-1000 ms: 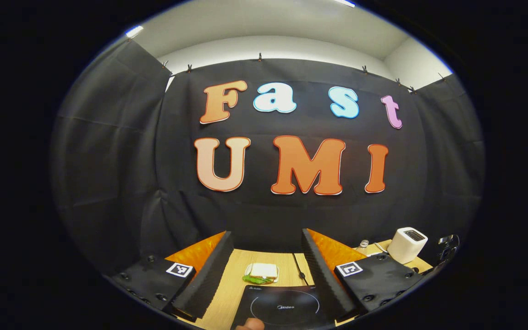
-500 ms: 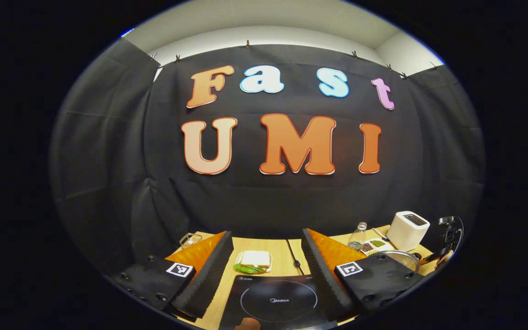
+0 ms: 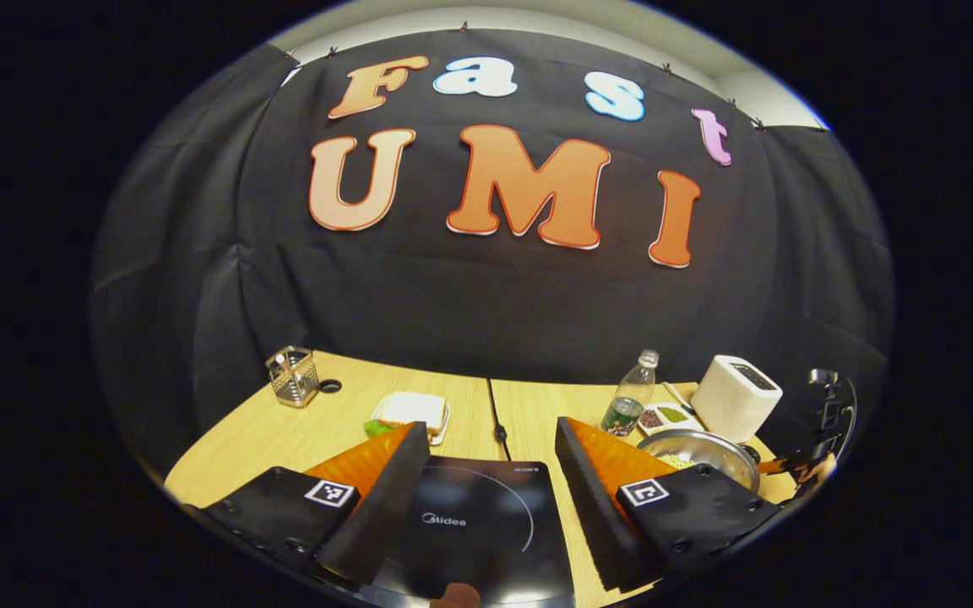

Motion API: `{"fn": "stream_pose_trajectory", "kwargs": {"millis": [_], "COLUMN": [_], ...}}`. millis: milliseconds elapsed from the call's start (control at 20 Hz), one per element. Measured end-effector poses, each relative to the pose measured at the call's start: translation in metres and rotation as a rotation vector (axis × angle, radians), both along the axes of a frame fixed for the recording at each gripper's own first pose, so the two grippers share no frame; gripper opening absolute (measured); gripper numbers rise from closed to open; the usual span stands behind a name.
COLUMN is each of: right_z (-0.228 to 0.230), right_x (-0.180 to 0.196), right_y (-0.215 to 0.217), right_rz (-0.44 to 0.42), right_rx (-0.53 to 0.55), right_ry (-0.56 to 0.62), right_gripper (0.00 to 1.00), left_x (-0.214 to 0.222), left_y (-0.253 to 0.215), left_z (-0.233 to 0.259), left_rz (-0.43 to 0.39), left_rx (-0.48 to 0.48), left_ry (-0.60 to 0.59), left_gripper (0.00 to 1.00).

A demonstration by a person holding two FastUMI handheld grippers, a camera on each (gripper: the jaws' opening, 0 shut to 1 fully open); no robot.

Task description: First push the handle of the pot to place it horizontally, then grasp the pot with both hands and set it on the induction cooktop.

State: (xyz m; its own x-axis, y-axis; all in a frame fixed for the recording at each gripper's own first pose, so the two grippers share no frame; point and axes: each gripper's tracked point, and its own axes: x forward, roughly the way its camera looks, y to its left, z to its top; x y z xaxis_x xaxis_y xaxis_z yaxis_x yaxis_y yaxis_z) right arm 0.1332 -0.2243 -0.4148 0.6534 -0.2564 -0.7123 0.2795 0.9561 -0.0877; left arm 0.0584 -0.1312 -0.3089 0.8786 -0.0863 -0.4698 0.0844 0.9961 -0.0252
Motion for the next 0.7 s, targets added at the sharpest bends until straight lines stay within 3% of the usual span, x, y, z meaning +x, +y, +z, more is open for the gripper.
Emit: {"fn": "stream_pose_trajectory", "kwargs": {"millis": [150,200,250,300,400,500,700], "right_z": [0.030,0.040,0.049,0.055,0.061,0.064,0.041], "right_x": [0.007,0.007,0.006,0.008,0.015,0.018,0.029], "right_y": [0.003,0.005,0.008,0.010,0.019,0.030,0.039], "right_rz": [0.029,0.051,0.080,0.111,0.182,0.227,0.254], "right_rx": [0.001,-0.009,-0.027,-0.048,-0.080,-0.082,-0.058], "right_ry": [-0.106,-0.137,-0.165,-0.189,-0.231,-0.249,-0.216], "right_gripper": [0.01,0.06,0.12,0.25,0.38,0.62,0.86], "left_x": [-0.008,-0.010,-0.012,-0.013,-0.012,-0.015,-0.021], "left_y": [-0.029,-0.039,-0.049,-0.061,-0.078,-0.099,-0.140], "left_z": [-0.037,-0.050,-0.059,-0.069,-0.081,-0.094,-0.125], "left_rz": [-0.022,-0.030,-0.035,-0.044,-0.056,-0.084,-0.134], "left_rx": [-0.014,-0.028,-0.043,-0.052,-0.037,-0.023,-0.038], "left_ry": [0.054,0.074,0.090,0.099,0.083,0.075,0.113], "left_gripper": [0.99,0.98,0.99,0.99,0.99,0.99,0.99]}}
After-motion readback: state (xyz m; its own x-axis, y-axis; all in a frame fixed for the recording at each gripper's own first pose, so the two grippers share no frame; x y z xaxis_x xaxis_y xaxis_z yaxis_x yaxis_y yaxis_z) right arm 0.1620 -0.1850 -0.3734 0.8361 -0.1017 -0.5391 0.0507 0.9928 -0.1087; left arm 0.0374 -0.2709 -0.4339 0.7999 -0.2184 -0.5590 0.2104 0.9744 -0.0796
